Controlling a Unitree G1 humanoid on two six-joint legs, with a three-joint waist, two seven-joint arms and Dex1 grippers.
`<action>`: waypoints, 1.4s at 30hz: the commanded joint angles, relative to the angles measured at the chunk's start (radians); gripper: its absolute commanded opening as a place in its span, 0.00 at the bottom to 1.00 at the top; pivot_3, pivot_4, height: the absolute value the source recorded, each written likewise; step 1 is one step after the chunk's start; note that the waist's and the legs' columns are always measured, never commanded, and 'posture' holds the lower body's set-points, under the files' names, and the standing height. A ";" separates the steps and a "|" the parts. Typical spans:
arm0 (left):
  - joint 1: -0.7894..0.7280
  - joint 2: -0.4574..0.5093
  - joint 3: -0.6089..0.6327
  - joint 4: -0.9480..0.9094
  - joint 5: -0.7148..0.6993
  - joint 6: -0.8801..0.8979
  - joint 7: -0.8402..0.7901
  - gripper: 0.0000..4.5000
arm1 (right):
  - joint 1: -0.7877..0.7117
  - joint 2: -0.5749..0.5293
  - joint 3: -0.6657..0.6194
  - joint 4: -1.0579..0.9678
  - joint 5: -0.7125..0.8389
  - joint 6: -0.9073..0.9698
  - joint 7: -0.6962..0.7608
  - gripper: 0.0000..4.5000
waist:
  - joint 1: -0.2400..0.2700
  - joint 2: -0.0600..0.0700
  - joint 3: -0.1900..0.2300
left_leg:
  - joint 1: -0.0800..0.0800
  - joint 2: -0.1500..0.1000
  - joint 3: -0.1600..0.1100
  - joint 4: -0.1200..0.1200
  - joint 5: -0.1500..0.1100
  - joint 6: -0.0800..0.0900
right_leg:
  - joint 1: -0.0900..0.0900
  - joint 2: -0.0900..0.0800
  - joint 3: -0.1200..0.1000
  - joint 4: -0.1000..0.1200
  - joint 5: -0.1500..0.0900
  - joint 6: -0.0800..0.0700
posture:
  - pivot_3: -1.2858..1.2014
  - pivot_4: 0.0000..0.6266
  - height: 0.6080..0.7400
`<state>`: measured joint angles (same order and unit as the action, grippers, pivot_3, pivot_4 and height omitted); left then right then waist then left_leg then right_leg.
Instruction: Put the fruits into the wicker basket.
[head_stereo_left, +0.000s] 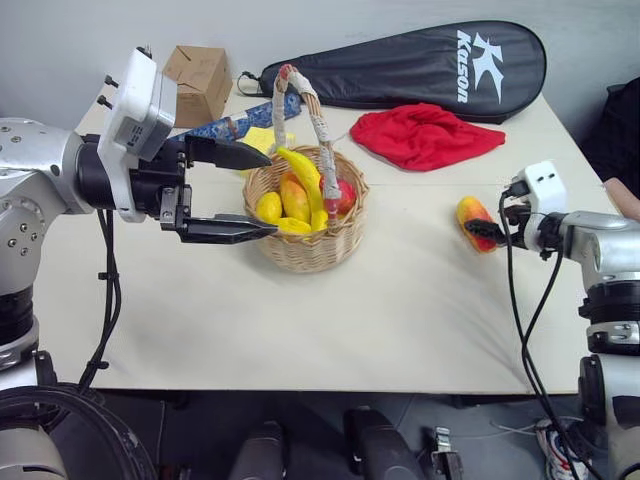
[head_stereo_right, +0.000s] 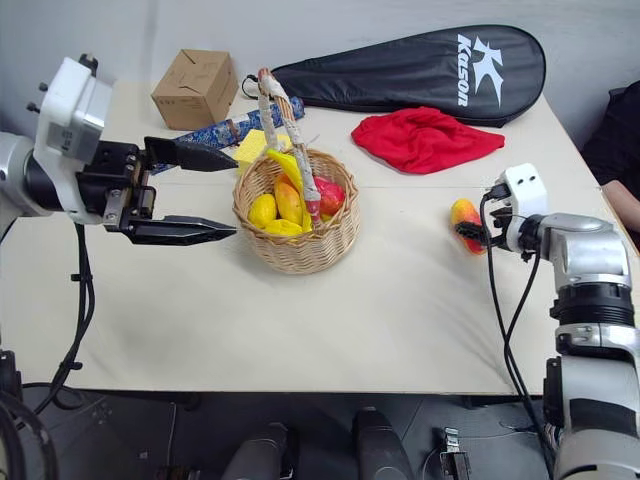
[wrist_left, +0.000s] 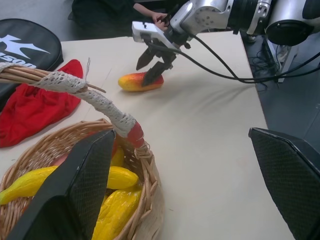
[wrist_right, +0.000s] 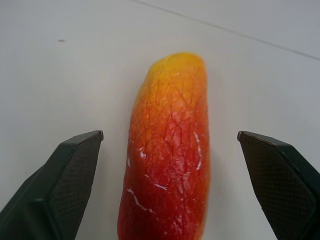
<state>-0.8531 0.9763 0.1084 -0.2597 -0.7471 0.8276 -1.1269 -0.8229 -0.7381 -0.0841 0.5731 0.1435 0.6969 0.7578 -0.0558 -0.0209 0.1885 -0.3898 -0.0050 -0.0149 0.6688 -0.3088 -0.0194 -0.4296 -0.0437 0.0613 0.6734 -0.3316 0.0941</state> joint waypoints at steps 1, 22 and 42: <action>-0.023 0.001 0.015 0.004 0.001 -0.016 0.001 1.00 | -0.016 -0.005 -0.009 0.024 -0.006 -0.040 -0.012 0.91 | 0.001 0.000 0.000 | 0.000 0.000 0.000 0.000 0.000 0.000 | 0.000 0.000 0.000 0.000 0.000 0.000 | 0.52 0.24 1.00; 0.012 0.061 0.115 0.035 -0.007 0.001 0.040 1.00 | -0.275 0.121 0.087 -0.213 0.170 0.000 0.302 0.36 | -0.024 0.000 0.000 | 0.000 0.000 0.001 0.000 0.001 -0.002 | -0.002 0.001 0.001 0.003 0.000 0.000 | 0.52 0.24 1.00; 0.035 0.065 0.128 -0.006 -0.025 0.017 0.076 1.00 | -0.477 0.277 0.121 -0.085 0.203 -0.028 0.399 0.96 | -0.023 0.000 0.000 | -0.003 0.000 -0.004 -0.001 0.002 -0.003 | -0.002 -0.003 -0.002 0.002 0.000 0.000 | 0.52 0.24 1.00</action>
<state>-0.8217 1.0211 0.1898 -0.2333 -0.7522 0.8410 -1.0581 -1.2660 -0.4050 0.1073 0.5408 0.3111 0.6600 1.1391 -0.0788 -0.0208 0.1886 -0.3927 -0.0052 -0.0184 0.6675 -0.3073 -0.0223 -0.4312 -0.0464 0.0597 0.6751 -0.3317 0.0940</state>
